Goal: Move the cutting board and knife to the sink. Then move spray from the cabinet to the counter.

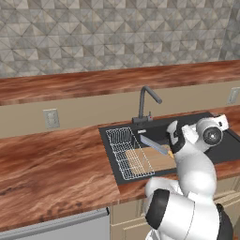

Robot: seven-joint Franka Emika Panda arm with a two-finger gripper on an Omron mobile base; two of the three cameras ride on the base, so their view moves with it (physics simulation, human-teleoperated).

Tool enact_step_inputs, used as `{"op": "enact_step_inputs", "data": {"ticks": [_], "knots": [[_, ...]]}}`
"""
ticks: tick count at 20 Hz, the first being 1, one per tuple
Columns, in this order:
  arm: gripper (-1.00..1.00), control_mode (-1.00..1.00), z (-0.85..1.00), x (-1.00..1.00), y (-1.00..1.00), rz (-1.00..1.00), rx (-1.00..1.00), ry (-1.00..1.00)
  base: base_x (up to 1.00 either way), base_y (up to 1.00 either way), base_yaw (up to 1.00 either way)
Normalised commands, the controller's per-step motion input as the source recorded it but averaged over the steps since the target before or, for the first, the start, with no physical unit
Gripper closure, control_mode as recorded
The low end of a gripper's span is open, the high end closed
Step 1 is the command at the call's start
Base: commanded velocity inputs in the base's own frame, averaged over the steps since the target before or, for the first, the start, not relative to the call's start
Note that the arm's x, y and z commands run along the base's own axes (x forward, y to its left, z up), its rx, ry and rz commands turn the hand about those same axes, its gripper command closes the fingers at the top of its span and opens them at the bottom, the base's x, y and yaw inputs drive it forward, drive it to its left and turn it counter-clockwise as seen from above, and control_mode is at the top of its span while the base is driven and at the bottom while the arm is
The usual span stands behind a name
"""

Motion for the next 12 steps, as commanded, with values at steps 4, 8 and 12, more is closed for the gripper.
{"op": "enact_step_inputs", "data": {"ticks": [4, 8, 12], "knots": [[-1.0, -1.0, 1.0, -0.16, -0.01, -0.06, 0.2, 0.11, 0.0, 0.0, 0.0], [-1.0, -1.0, 1.0, -0.1, 0.0, -0.08, 0.24, 0.18, 0.0, 0.0, 0.0], [-1.0, -1.0, 0.86, -0.18, 0.0, -0.01, 0.34, 0.17, 0.0, 0.0, 0.0]]}}
